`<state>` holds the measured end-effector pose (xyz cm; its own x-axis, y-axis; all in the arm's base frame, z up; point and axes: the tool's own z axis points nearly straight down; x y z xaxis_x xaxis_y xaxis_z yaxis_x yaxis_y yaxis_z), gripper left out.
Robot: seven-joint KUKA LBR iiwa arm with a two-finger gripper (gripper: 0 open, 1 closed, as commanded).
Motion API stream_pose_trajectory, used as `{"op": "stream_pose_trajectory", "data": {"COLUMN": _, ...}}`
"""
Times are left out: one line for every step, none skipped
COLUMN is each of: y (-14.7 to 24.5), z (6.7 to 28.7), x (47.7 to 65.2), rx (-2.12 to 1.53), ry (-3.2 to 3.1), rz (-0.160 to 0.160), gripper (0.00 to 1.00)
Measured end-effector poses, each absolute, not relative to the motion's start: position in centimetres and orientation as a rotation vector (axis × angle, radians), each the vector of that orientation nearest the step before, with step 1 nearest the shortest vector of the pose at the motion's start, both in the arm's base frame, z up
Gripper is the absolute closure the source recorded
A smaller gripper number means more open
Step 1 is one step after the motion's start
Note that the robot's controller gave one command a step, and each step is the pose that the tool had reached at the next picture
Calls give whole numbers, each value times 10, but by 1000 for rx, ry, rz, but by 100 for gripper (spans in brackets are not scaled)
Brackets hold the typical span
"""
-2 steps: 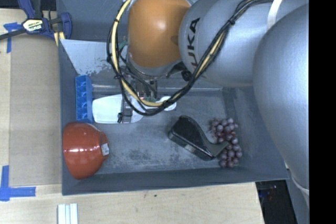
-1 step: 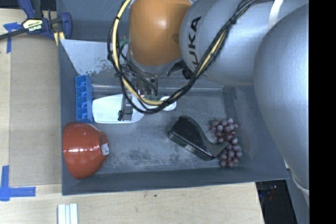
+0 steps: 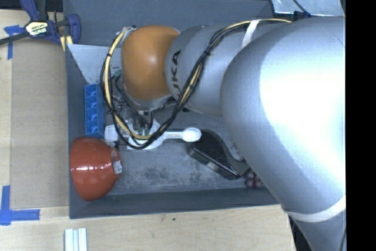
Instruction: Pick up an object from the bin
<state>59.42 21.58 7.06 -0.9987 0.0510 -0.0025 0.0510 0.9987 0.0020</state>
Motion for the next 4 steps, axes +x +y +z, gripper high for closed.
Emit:
{"op": "stream_pose_trajectory", "data": {"y": 226, "z": 115, "x": 588, "rx": 89, "ry": 3124, "rz": 8, "gripper": 0}}
{"op": "stream_pose_trajectory", "data": {"y": 216, "z": 78, "x": 592, "rx": 85, "ry": 3138, "rz": 1, "gripper": 0}}
{"op": "stream_pose_trajectory", "data": {"y": 193, "z": 71, "x": 604, "rx": 144, "ry": 3124, "rz": 8, "gripper": 0}}
{"op": "stream_pose_trajectory", "data": {"y": 214, "z": 78, "x": 594, "rx": 88, "ry": 3137, "rz": 2, "gripper": 100}}
